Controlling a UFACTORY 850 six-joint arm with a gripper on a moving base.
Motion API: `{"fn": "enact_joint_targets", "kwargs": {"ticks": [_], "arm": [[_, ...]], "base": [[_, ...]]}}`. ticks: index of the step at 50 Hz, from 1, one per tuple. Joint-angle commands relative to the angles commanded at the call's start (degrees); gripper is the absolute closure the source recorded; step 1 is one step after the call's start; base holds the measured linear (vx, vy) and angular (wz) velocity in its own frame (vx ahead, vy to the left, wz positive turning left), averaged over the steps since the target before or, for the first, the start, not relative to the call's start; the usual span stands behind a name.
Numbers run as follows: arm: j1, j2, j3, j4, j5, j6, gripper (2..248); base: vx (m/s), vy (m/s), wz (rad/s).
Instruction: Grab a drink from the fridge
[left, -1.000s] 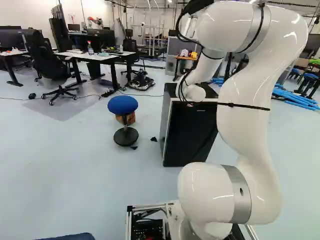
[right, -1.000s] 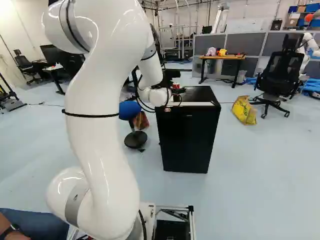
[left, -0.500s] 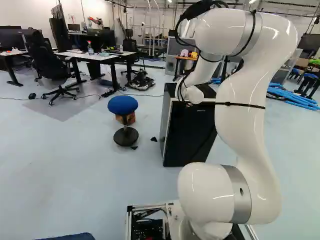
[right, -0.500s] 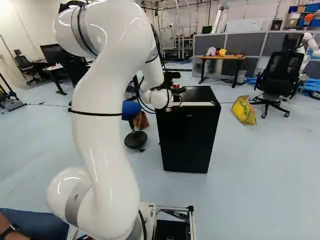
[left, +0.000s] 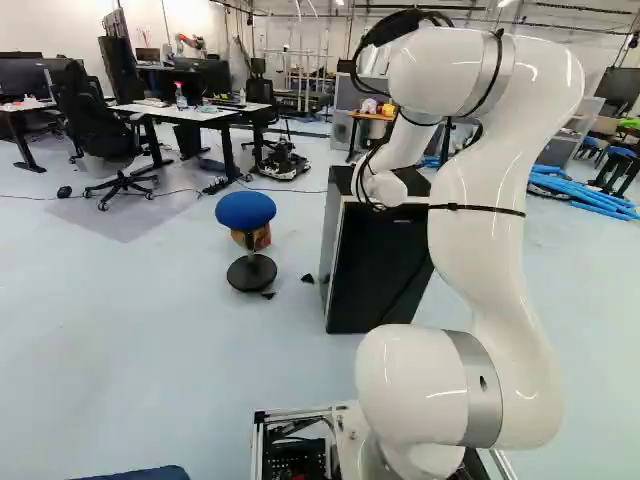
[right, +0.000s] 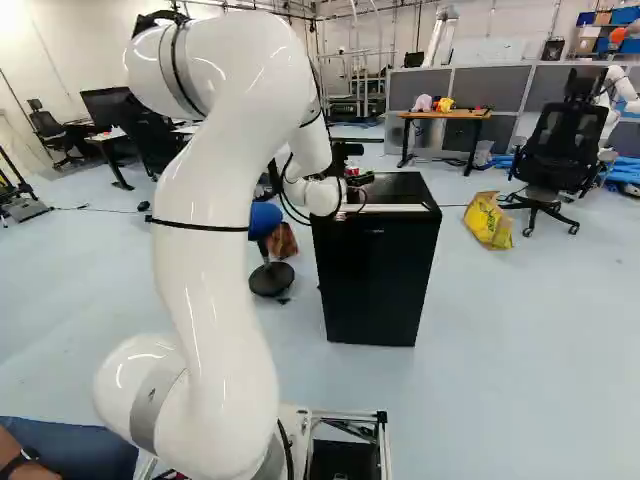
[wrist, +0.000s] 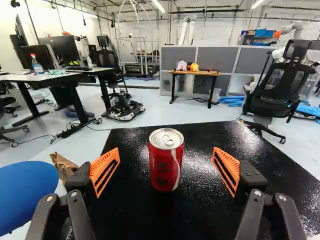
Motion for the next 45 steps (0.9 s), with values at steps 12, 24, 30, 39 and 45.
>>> {"fn": "enact_joint_targets", "kwargs": {"ticks": [12, 24, 30, 39, 45], "arm": [[-0.11, -1.77, -2.36, 0.00, 0.00, 0.00, 3], [0.12, -3.69, -4.96, 0.00, 0.00, 0.00, 3], [0.22, -4.56, -6.14, 0.00, 0.00, 0.00, 3], [0.28, -5.51, -7.43, 0.55, 0.00, 0.00, 3], [0.23, -6.04, -8.16, 1.28, 0.00, 0.00, 3]], "base": [[0.000, 0.000, 0.000], [0.000, 0.000, 0.000], [0.000, 0.000, 0.000], [0.000, 0.000, 0.000], [0.000, 0.000, 0.000]]}}
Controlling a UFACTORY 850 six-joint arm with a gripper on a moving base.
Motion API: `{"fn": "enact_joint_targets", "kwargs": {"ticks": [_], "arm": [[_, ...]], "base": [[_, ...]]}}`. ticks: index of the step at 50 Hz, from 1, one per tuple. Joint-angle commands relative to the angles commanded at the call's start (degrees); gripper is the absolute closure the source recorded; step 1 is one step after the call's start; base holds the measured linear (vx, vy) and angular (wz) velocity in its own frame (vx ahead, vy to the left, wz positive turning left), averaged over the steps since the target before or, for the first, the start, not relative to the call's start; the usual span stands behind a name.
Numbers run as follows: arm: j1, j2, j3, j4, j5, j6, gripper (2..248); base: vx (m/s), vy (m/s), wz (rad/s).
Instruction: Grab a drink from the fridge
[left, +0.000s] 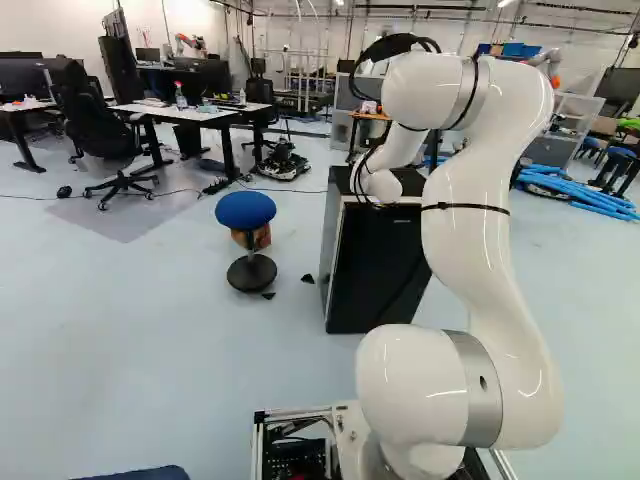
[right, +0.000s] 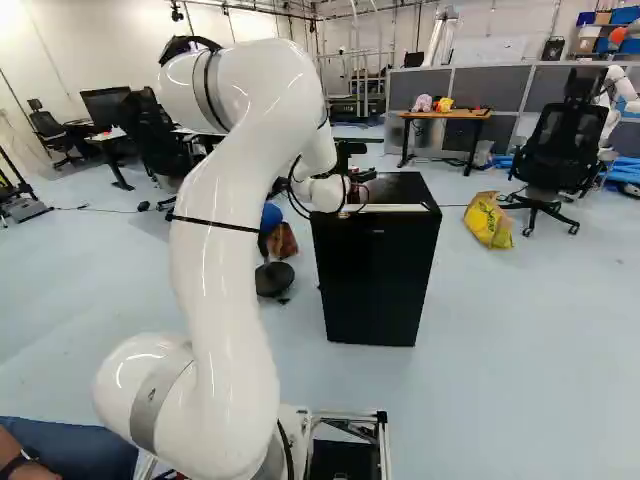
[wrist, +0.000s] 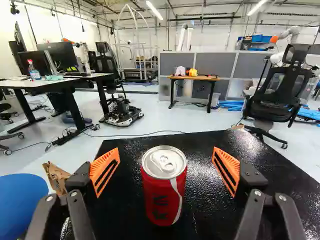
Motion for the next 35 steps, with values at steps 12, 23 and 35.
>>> {"fn": "enact_joint_targets", "kwargs": {"ticks": [12, 23, 35], "arm": [[0.02, -1.11, -0.86, 0.50, 0.00, 0.00, 3], [0.02, -2.19, -0.95, 0.50, 0.00, 0.00, 3], [0.02, -2.41, -0.97, 0.50, 0.00, 0.00, 3]], "base": [[0.000, 0.000, 0.000], [0.000, 0.000, 0.000], [0.000, 0.000, 0.000]]}}
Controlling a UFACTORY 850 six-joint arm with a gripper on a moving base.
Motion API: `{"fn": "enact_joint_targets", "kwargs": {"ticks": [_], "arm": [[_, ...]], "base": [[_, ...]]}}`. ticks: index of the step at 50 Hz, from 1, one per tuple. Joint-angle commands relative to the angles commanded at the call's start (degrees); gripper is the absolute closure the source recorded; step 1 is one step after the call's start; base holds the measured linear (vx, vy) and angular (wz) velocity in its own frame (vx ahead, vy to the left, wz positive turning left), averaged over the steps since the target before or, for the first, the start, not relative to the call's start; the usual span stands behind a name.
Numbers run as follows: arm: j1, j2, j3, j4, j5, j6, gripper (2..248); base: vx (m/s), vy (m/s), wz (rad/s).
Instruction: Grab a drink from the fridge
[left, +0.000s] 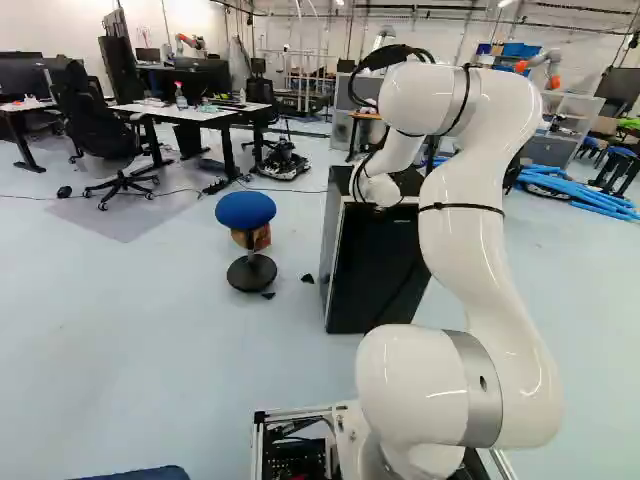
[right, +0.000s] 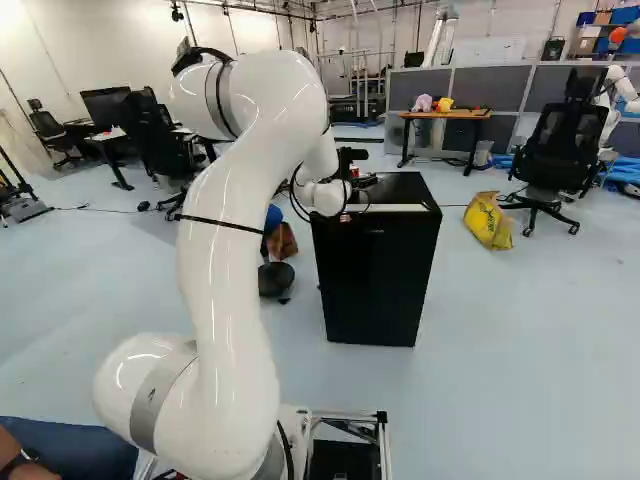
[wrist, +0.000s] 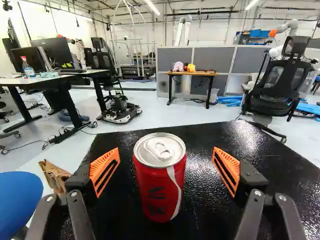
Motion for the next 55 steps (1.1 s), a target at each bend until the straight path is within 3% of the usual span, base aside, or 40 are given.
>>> {"fn": "enact_joint_targets", "kwargs": {"ticks": [7, 8, 12, 13, 17, 18, 23, 24, 55], "arm": [[0.00, 0.00, 0.00, 0.00, 0.00, 0.00, 5], [0.00, 0.00, 0.00, 0.00, 0.00, 0.00, 38], [0.00, 0.00, 0.00, 0.00, 0.00, 0.00, 38], [0.00, 0.00, 0.00, 0.00, 0.00, 0.00, 76], [0.00, 0.00, 0.00, 0.00, 0.00, 0.00, 76], [0.00, 0.00, 0.00, 0.00, 0.00, 0.00, 115], [0.00, 0.00, 0.00, 0.00, 0.00, 0.00, 115], [0.00, 0.00, 0.00, 0.00, 0.00, 0.00, 151], [0.00, 2.81, 0.16, 0.00, 0.00, 0.00, 152]], "base": [[0.000, 0.000, 0.000], [0.000, 0.000, 0.000], [0.000, 0.000, 0.000], [0.000, 0.000, 0.000], [0.000, 0.000, 0.000], [0.000, 0.000, 0.000], [0.000, 0.000, 0.000], [0.000, 0.000, 0.000], [0.000, 0.000, 0.000]]}}
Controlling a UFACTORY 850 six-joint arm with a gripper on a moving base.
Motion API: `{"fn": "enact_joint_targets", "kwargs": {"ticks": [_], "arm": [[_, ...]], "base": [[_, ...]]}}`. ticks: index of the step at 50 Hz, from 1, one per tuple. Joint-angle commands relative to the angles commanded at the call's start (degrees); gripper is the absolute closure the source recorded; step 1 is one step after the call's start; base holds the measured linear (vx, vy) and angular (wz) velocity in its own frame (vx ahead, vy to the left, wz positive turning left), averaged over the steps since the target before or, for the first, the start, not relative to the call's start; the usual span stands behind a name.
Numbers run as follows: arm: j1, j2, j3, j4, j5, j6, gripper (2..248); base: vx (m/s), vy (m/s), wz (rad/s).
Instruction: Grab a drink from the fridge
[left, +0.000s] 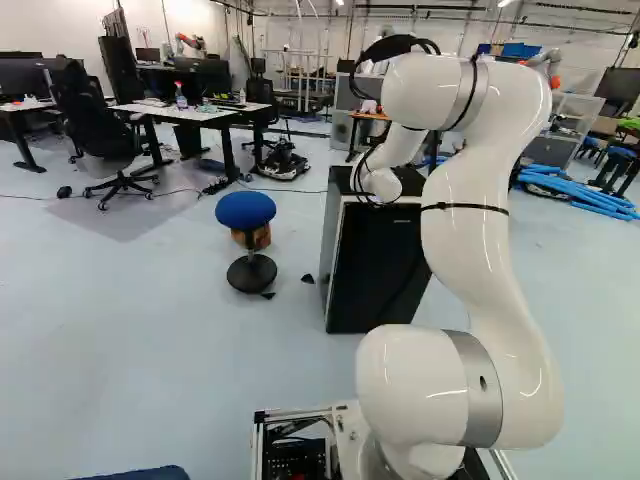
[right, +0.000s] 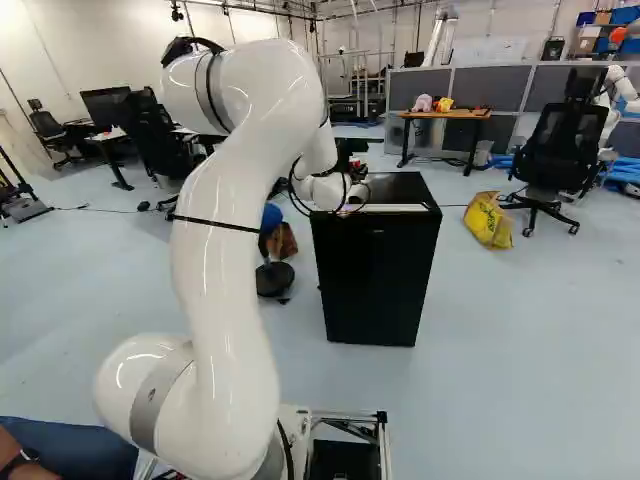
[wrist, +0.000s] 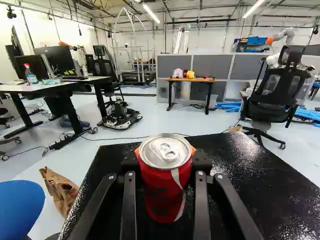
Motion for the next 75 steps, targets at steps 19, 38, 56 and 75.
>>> {"fn": "enact_joint_targets", "kwargs": {"ticks": [19, 38, 56, 75], "arm": [[0.00, 1.07, -0.03, 0.00, 0.00, 0.00, 152], [0.23, 2.01, 1.10, 0.00, -0.09, 0.00, 152], [0.86, 4.68, 4.30, 0.00, -0.33, 0.00, 152], [1.98, 9.36, 9.93, 0.01, -0.75, 0.00, 152]], "base": [[0.000, 0.000, 0.000], [0.000, 0.000, 0.000], [0.000, 0.000, 0.000], [0.000, 0.000, 0.000]]}}
